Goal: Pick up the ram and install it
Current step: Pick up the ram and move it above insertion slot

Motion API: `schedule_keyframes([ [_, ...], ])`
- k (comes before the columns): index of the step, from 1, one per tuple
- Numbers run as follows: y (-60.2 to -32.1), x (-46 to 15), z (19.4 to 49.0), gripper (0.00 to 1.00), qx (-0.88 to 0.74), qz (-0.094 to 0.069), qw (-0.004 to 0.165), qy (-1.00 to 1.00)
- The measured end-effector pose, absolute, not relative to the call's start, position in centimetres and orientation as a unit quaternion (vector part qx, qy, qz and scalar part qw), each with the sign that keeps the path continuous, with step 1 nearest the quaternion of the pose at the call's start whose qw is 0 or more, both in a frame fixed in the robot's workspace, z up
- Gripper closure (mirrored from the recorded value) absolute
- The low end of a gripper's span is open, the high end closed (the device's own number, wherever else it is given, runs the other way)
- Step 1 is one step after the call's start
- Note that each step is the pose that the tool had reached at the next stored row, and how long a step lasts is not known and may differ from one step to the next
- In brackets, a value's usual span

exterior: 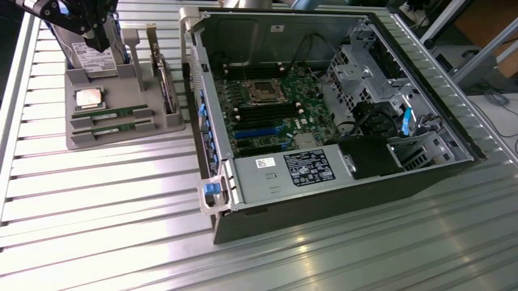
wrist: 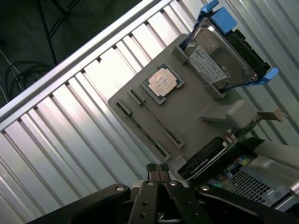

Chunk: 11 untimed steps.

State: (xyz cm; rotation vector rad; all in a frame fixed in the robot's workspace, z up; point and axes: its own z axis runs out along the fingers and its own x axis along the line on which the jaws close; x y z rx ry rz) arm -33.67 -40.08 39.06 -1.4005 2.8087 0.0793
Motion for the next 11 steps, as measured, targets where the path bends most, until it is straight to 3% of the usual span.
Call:
schedule_keyframes([
  [11,-40.08,-33.67,39.05,0.89,-0.481,0.025,0.000,0.877],
])
